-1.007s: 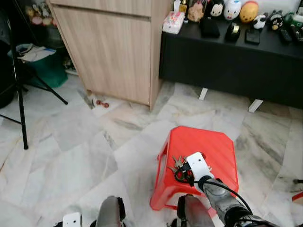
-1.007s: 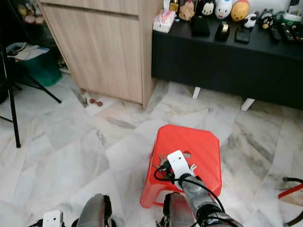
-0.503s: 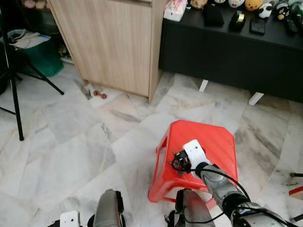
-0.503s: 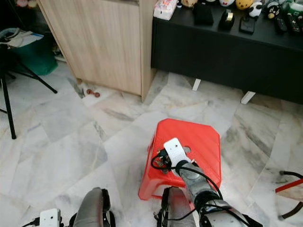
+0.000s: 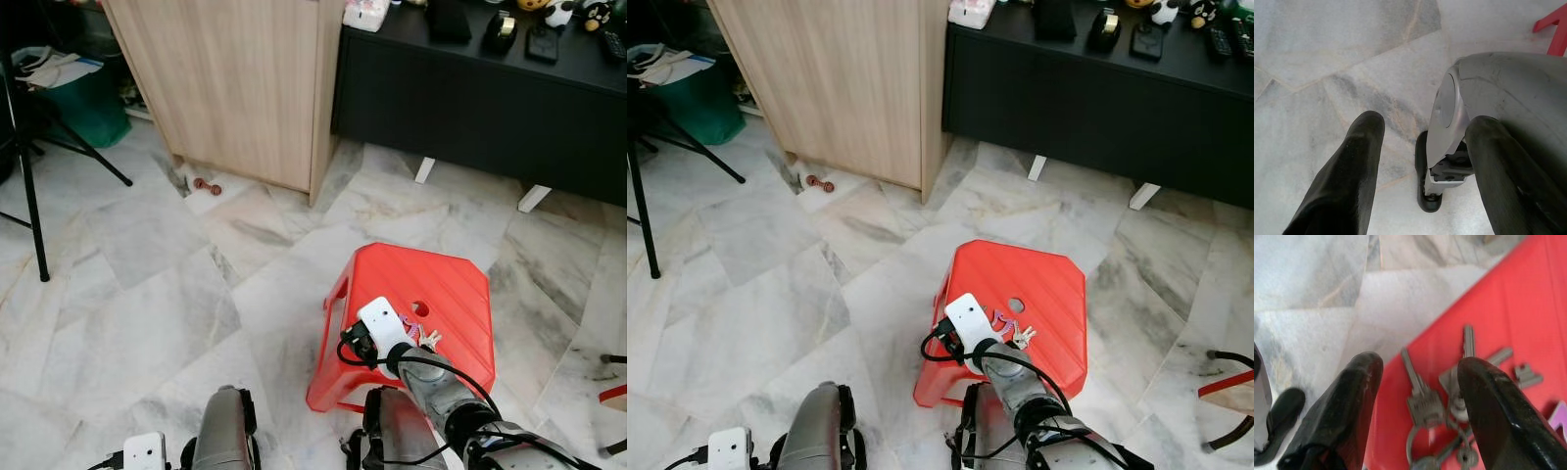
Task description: Hang keys on a hook
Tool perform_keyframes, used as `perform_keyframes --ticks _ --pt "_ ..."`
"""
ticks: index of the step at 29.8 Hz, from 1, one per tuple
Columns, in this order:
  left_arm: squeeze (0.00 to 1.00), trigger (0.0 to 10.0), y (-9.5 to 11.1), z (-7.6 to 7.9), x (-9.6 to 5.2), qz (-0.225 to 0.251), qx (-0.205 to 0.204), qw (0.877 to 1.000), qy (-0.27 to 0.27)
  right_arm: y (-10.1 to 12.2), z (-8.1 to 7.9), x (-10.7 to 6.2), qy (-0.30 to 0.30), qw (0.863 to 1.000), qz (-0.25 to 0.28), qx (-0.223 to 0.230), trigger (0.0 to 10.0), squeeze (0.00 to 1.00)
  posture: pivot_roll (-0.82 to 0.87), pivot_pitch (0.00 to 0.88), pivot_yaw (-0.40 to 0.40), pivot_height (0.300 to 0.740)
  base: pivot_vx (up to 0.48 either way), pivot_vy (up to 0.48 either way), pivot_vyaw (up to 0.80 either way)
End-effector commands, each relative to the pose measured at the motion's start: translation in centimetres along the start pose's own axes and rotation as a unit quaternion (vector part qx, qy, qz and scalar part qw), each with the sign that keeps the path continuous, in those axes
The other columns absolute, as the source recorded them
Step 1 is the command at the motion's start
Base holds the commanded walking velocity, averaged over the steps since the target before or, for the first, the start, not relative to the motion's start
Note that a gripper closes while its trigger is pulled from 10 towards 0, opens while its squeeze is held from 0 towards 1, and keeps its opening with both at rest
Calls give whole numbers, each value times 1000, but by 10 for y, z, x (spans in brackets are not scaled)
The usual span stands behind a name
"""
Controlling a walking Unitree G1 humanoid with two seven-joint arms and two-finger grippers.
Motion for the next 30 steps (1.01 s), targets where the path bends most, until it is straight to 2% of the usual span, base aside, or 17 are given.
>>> perform_keyframes --ticks 1,9,15,18,19,21,22,23,24,25,30 --pt "0 10000 -15 7 -6 -25 -13 1000 -9 -14 -6 -2 3 1000 -28 8 10000 0 149 260 -102 612 0 0 0" --pt "0 10000 -18 7 -10 -30 -15 999 -1 -17 1 -4 -37 998 -39 30 10000 0 139 262 -112 612 0 0 0" --pt "0 10000 -16 12 -8 -30 -11 999 -9 -20 -2 -4 -33 998 -44 28 10000 0 137 261 -110 612 0 0 0" --pt "0 10000 -17 11 -9 -33 -7 999 -7 -23 -5 -4 -29 997 -46 45 10000 0 139 267 -107 612 0 0 0" --pt "0 10000 -17 11 -9 -33 -6 999 -7 -24 -7 -4 -28 998 -47 45 6510 0 142 268 -105 612 0 0 0" --pt "0 10000 -18 10 -10 -34 -6 999 -7 -24 -8 -5 -27 998 -47 43 6510 0 142 269 -104 612 0 0 0" --pt "0 10000 -19 9 -11 -37 -5 999 -7 -25 -9 -5 -27 998 -48 44 1608 0 139 270 -101 612 0 0 0" --pt "0 10000 -20 9 -11 -39 -3 999 -7 -26 -10 -5 -27 997 -49 44 627 0 139 270 -101 612 0 0 0" --pt "0 10000 -20 9 -11 -41 -1 999 -7 -26 -10 -5 -28 997 -50 44 627 0 138 271 -100 612 0 0 0" --pt "0 10000 -22 8 -12 -45 7 999 -9 -27 -10 -5 -30 997 -52 46 0 0 137 272 -99 612 0 0 0" --pt "0 10000 -25 8 -13 -52 9 999 -8 -29 -10 -5 -37 996 -59 49 0 0 136 271 -98 612 0 0 0"
Point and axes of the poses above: a point about 5 cm out from each wrist's last joint towards the gripper, its own x axis pointing out of the wrist towards the gripper, its own y axis along the axis of the wrist's last joint, z = x × y, the point moved 1 cm from there along x, pointing out of the wrist towards the gripper, and after that the axes turned 11 degrees about -x, right-handed, at the moved point
